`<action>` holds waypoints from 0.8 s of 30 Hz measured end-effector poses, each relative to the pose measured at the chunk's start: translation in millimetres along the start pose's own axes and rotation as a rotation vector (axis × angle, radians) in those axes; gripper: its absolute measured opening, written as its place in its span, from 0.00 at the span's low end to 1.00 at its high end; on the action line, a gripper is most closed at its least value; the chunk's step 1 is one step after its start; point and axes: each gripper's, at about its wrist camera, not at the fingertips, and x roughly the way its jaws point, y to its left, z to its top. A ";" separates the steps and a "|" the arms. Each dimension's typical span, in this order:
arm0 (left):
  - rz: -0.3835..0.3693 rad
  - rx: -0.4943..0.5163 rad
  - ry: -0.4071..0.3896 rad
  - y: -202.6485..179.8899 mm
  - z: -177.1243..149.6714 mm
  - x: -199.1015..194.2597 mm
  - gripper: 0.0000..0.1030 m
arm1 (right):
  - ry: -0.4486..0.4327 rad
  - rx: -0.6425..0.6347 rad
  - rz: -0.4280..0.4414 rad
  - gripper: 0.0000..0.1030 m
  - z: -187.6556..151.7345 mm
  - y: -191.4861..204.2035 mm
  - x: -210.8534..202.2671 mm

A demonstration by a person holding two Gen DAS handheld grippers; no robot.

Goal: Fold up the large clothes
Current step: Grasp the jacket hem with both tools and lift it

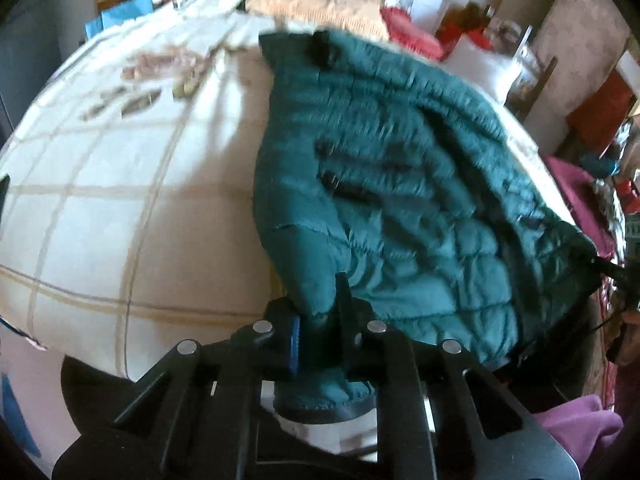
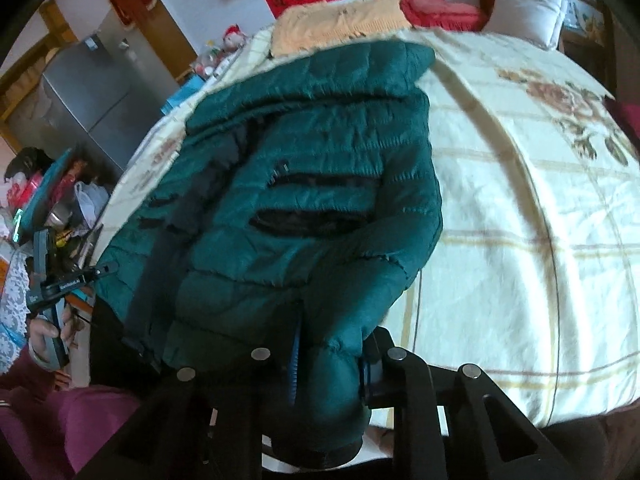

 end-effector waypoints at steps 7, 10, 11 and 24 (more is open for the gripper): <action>-0.010 0.023 -0.089 -8.6 22.4 -19.4 0.13 | -0.093 0.021 0.040 0.19 27.6 0.3 -23.8; -0.011 0.014 -0.135 -9.9 37.0 -28.7 0.13 | -0.137 0.018 0.046 0.19 37.5 1.3 -32.1; -0.009 0.014 -0.147 -10.7 41.0 -30.7 0.13 | -0.158 0.018 0.044 0.19 41.8 1.7 -34.7; 0.026 -0.006 -0.271 -14.9 103.4 -34.9 0.13 | -0.247 0.036 -0.011 0.19 104.2 -6.8 -34.4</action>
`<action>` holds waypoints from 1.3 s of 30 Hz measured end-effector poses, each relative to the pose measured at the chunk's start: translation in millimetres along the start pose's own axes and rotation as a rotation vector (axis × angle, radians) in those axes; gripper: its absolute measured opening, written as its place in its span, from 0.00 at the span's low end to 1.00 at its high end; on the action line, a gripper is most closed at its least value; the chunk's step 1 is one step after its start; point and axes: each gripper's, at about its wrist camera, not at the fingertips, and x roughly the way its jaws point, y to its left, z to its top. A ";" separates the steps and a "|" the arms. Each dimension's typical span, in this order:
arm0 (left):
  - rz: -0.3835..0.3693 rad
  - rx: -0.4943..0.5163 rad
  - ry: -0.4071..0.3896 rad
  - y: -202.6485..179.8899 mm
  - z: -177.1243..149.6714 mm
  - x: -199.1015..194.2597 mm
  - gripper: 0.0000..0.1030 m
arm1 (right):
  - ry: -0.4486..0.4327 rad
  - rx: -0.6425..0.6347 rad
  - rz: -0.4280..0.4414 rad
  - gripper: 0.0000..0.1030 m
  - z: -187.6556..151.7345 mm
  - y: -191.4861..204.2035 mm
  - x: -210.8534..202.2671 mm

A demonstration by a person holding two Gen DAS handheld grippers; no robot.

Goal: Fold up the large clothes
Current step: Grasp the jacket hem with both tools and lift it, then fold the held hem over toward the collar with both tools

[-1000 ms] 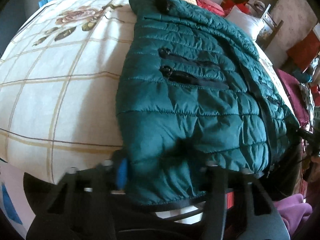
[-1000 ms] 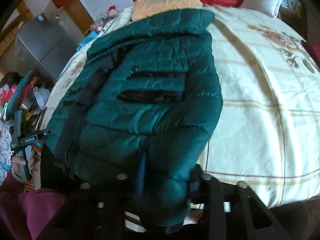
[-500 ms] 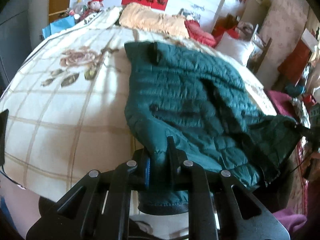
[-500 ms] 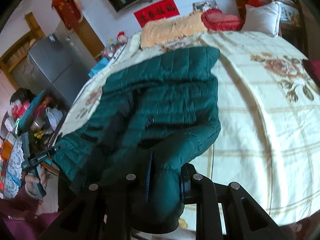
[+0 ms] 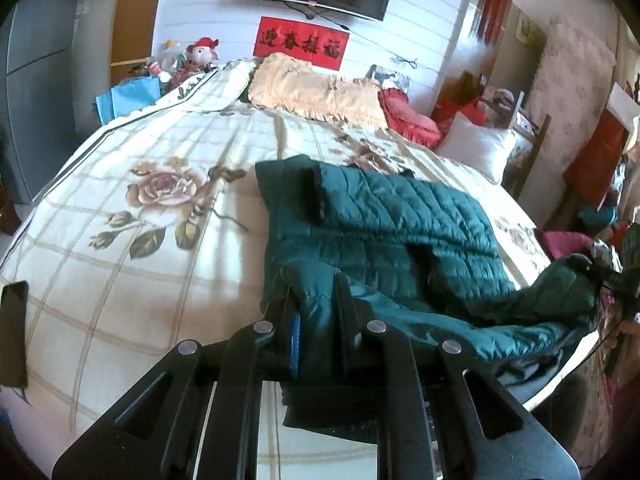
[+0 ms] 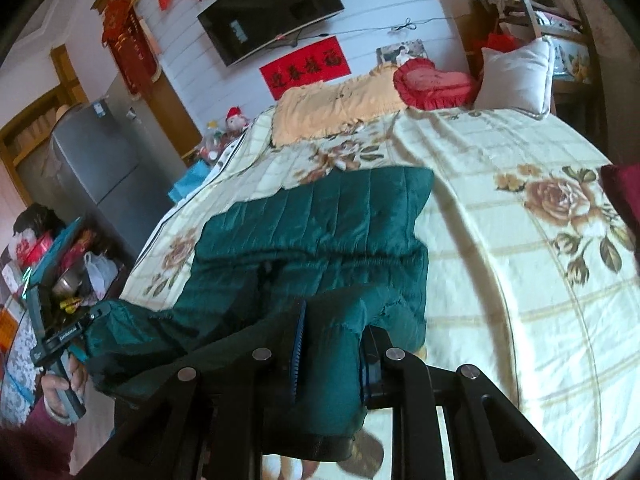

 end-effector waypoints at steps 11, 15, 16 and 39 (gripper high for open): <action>0.018 -0.047 -0.022 1.5 45.4 37.5 0.13 | -0.006 -0.021 -0.064 0.19 46.8 -1.9 31.3; 0.025 -0.065 -0.016 4.0 63.3 56.1 0.13 | -0.006 -0.024 -0.092 0.19 62.4 -2.1 47.6; 0.028 -0.070 -0.012 4.8 67.1 61.3 0.13 | -0.005 -0.028 -0.103 0.19 66.9 -1.9 53.5; 0.170 -0.178 0.118 33.2 146.7 219.8 0.13 | 0.053 0.101 -0.253 0.19 154.5 -49.2 185.9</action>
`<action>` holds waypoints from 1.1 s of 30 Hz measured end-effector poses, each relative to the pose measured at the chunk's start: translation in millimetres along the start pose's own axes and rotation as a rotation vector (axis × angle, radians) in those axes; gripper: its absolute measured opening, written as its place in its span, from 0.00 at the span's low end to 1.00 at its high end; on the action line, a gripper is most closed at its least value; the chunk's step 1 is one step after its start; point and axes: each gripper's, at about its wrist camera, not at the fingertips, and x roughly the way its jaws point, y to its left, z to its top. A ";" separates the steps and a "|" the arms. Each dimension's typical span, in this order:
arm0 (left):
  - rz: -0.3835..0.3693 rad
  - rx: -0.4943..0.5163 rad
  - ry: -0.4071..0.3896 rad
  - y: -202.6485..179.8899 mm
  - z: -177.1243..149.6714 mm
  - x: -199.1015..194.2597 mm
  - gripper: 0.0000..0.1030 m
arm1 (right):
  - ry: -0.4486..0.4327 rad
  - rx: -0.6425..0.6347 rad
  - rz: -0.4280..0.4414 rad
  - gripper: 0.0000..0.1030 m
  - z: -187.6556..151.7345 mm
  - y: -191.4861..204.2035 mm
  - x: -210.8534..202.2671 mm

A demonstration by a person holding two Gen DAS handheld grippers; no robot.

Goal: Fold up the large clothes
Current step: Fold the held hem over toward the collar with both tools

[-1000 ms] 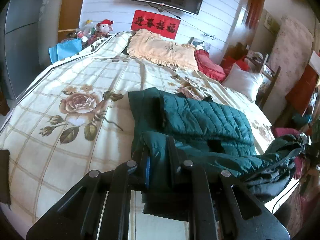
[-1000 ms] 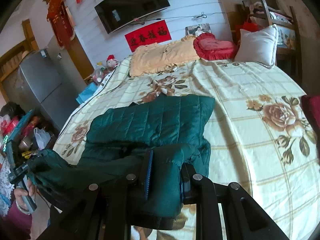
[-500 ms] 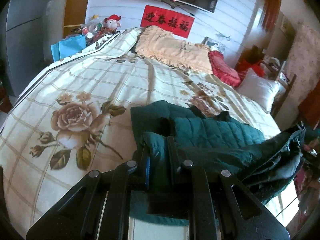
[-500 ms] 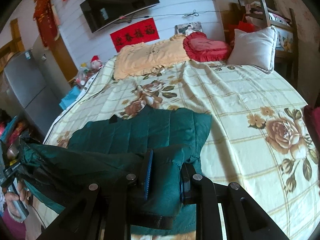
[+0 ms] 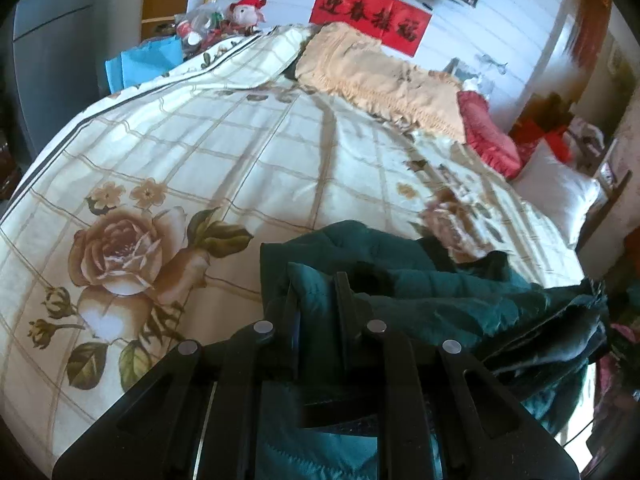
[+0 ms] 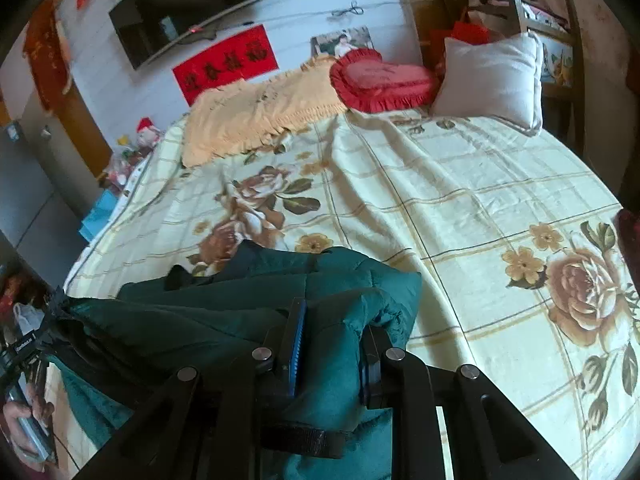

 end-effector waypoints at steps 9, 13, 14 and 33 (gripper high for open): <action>-0.073 -0.090 0.047 14.2 4.1 28.4 0.19 | 0.051 0.141 0.075 0.33 4.7 -21.4 33.6; -0.203 -0.184 0.084 29.4 17.8 25.2 0.28 | 0.028 0.189 0.133 0.42 11.8 -25.7 22.9; -0.238 -0.206 0.090 32.5 21.0 22.7 0.35 | 0.020 0.205 0.158 0.45 13.3 -27.2 19.0; -0.055 -0.049 0.003 -28.2 0.2 22.1 0.76 | 0.003 -0.262 0.101 0.68 -15.5 115.7 34.8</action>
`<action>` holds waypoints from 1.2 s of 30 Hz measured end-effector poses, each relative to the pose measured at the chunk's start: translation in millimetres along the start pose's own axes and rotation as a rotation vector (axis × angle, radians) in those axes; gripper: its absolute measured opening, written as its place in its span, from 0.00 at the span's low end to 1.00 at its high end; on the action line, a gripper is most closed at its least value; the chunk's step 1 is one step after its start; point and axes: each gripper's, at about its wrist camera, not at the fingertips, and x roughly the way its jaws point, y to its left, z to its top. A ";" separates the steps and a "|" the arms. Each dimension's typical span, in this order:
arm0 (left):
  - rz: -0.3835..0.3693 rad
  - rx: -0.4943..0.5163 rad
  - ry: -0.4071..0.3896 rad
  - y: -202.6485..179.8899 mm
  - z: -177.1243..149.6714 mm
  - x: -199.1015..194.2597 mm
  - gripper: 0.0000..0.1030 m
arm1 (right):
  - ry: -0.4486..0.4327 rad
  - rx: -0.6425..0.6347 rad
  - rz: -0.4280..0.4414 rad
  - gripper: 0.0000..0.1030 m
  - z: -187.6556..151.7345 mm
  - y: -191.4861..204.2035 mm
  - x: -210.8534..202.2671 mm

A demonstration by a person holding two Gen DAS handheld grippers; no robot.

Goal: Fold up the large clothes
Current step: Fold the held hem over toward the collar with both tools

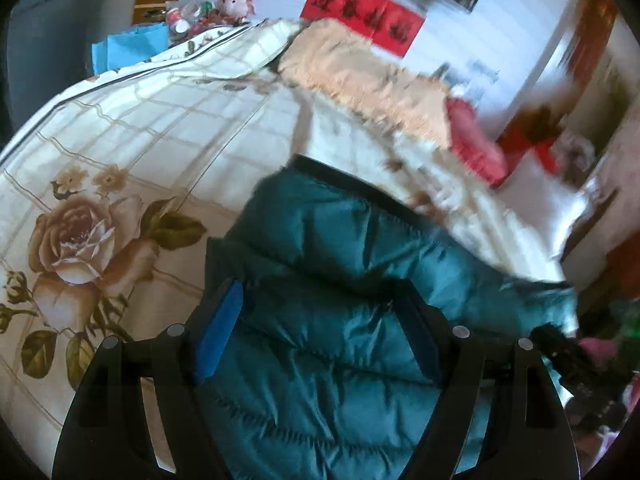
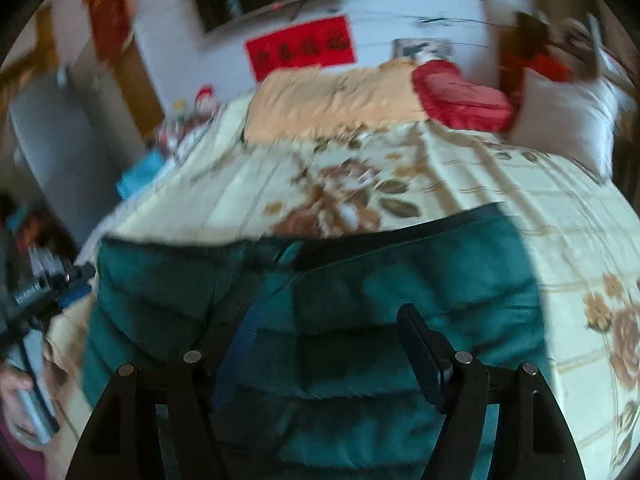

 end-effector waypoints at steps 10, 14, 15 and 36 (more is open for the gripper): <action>0.172 0.030 0.064 0.0 5.2 70.6 0.85 | 0.111 -0.016 -0.124 0.69 5.0 -2.6 85.1; 0.187 0.046 0.071 -0.7 4.1 78.6 0.87 | 0.134 -0.026 -0.130 0.69 7.4 -1.1 85.2; 0.184 0.045 0.072 -0.1 4.3 79.3 0.88 | 0.134 -0.019 -0.119 0.69 9.6 -1.2 81.0; 0.191 0.046 0.053 -0.9 5.0 84.6 0.92 | 0.109 0.173 -0.229 0.71 3.3 -92.4 64.2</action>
